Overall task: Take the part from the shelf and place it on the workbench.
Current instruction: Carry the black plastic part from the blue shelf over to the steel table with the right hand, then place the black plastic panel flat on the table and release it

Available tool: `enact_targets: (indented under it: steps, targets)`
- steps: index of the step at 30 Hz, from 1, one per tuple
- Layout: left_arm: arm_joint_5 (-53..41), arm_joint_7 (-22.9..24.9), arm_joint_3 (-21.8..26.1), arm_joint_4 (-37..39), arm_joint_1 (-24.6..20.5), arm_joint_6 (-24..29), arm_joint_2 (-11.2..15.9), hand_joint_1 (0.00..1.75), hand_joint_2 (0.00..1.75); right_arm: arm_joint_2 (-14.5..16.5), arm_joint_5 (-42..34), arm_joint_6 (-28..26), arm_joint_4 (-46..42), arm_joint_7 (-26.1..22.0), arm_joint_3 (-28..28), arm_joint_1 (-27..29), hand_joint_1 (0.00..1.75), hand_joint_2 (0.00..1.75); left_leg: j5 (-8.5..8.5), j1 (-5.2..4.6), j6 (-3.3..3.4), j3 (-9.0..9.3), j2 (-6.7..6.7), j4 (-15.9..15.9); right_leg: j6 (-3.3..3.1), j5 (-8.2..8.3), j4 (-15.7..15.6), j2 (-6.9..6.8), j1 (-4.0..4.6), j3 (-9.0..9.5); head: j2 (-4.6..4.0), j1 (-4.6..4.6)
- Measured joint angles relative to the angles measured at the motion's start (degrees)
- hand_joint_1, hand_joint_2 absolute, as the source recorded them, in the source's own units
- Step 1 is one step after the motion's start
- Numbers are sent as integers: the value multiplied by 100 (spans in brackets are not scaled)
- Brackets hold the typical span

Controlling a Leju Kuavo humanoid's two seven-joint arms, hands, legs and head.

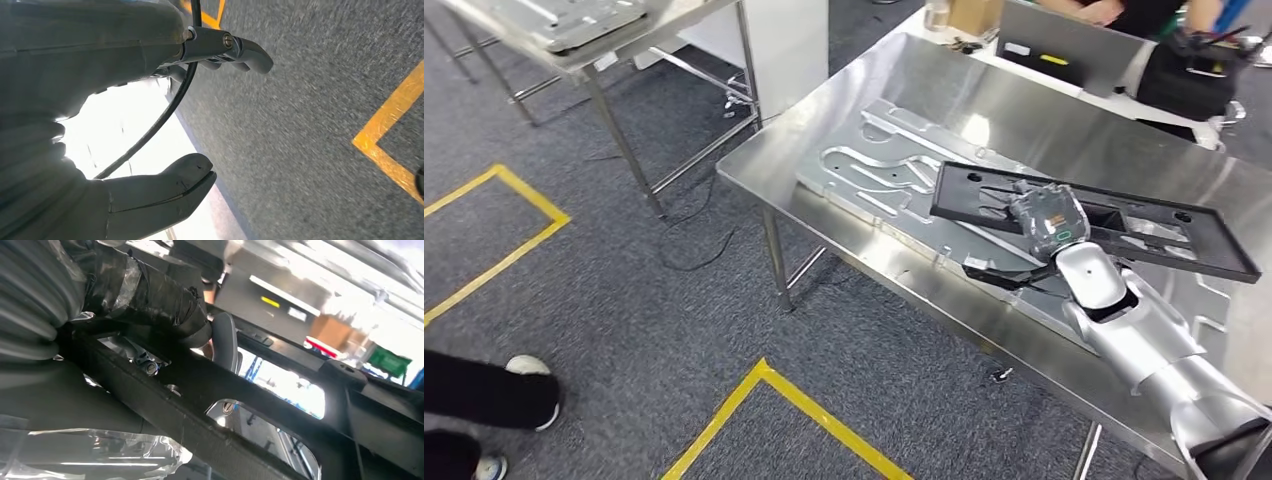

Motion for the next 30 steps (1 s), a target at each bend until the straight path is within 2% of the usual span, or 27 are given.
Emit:
enact_targets:
  steps: [1,2,3,4,5,6,7,8,10,11,13,14,15,16,17,18,19,20,22,23,24,25,26,27,28,29,30]
  targets:
    - [18,7,0,0,4,-1,-5,0,175,49,0,9,13,-2,20,2,175,175,-9,0,-6,-2,80,6,27,-85,275,-31,-16,-126,0,1]
    - [29,12,0,0,5,-1,-11,0,175,93,-1,16,25,-2,40,9,175,175,-23,4,-17,-2,159,17,51,-71,374,-49,-34,-165,0,-1]
    - [39,14,0,0,3,-2,-20,0,175,126,-1,22,35,1,58,14,175,175,-41,10,-33,-1,232,33,73,50,234,-76,-49,-80,0,-1]
    - [45,15,0,0,0,-3,-28,0,175,155,-1,26,44,3,71,13,175,175,-66,16,-57,0,300,61,92,236,-102,-148,-60,111,0,-1]
    - [50,15,0,0,-2,-3,-33,0,175,183,-1,29,47,5,78,2,175,175,-98,14,-89,-1,364,97,100,376,-493,-285,-51,322,0,0]
    - [57,15,0,1,-4,-3,-37,0,175,215,-1,34,49,4,82,-15,175,175,-133,5,-125,-3,422,141,81,480,-817,-386,-31,492,0,-1]
    - [72,16,0,1,-7,-3,-38,0,175,254,0,41,50,1,87,-33,175,175,-163,-7,-162,-2,475,171,45,518,-1010,-453,-8,590,0,-2]
    - [87,19,0,2,-11,-5,-38,0,175,297,1,49,51,-1,94,-48,175,175,-187,-21,-194,5,528,188,-1,501,-1064,-459,18,606,0,-3]
    - [121,26,0,2,-29,-10,-41,0,175,390,0,69,49,-3,114,-61,175,175,-219,-21,-257,35,635,188,-95,510,-1055,-311,30,591,0,-3]
    - [133,34,0,3,-41,-12,-43,0,175,440,-1,79,44,3,125,-67,175,175,-263,-7,-292,37,599,225,-134,518,-1064,-250,24,594,0,-3]
    - [146,60,0,3,-55,-15,-44,0,175,589,0,101,32,28,150,-119,175,175,-513,29,-345,-107,336,585,-219,539,-1084,-130,7,598,0,-3]
    - [145,73,0,3,-53,-17,-43,0,175,685,1,110,28,50,170,-153,175,175,-702,43,-358,-266,165,937,-248,546,-1085,-65,10,593,0,-3]
    - [142,83,0,2,-48,-18,-43,0,175,783,1,122,28,69,200,-184,175,175,-883,46,-361,-463,64,1342,-268,551,-1084,9,20,586,0,-4]
    - [140,89,0,2,-43,-19,-42,0,175,875,1,138,28,87,237,-201,175,175,-995,45,-358,-642,21,1684,-276,554,-1081,87,33,582,0,-4]
    - [143,91,0,2,-41,-19,-42,0,175,953,1,154,29,98,274,-207,175,175,-996,43,-347,-750,1,1858,-279,555,-1077,163,47,582,0,-4]
    - [148,91,0,2,-42,-18,-41,0,175,1019,1,167,29,103,306,-214,175,175,-886,42,-326,-760,-14,1817,-279,555,-1071,239,60,584,0,-4]
    - [151,92,0,2,-45,-16,-41,0,175,1081,1,175,29,105,329,-230,175,175,-683,40,-294,-663,-48,1553,-279,555,-1065,313,70,586,0,-4]
    - [149,97,0,2,-50,-12,-40,0,175,1141,1,177,29,107,351,-256,175,175,-447,39,-257,-504,-135,1161,-278,556,-1057,385,75,587,0,-4]
    - [119,126,0,2,-59,-2,-32,0,175,1278,1,167,35,115,418,-337,175,175,-162,43,-198,-219,-392,494,-253,567,-1041,527,80,567,0,-2]
    - [91,146,0,2,-67,1,-28,0,175,1346,1,157,41,122,469,-379,175,175,-122,37,-185,-152,-468,340,-229,581,-1040,594,67,549,0,-1]
    - [59,162,-1,2,-78,-1,-26,0,175,1412,1,143,46,133,530,-416,175,175,-128,28,-180,-131,-472,294,-192,602,-1049,665,50,530,0,-2]
    - [26,173,-1,2,-95,-5,-28,0,175,1461,1,131,50,149,594,-450,175,175,-109,23,-170,-118,-397,267,-151,626,-1068,739,37,516,0,-2]
    - [-14,180,-2,1,-117,-13,-30,0,175,1514,1,118,48,171,659,-481,175,175,-82,27,-149,-104,-327,228,-118,630,-1068,728,33,502,0,-1]
    - [-50,185,-2,0,-136,-19,-31,0,175,1562,1,107,45,197,725,-524,175,175,-50,37,-121,-88,-253,179,-86,588,-1019,616,45,469,0,7]
    - [-83,190,-2,-1,-148,-23,-32,0,175,1625,1,102,40,221,796,-586,175,175,-20,48,-92,-74,-174,133,-60,478,-863,439,61,389,0,13]
    - [-116,196,-2,-2,-152,-25,-33,0,175,1700,1,99,33,241,873,-654,175,175,-1,49,-72,-70,-90,107,-40,309,-585,225,64,259,0,18]
    - [-143,204,-2,-2,-150,-22,-33,0,175,1780,1,108,23,258,955,-724,175,175,2,42,-58,-73,-7,102,-14,124,-230,68,65,90,0,24]
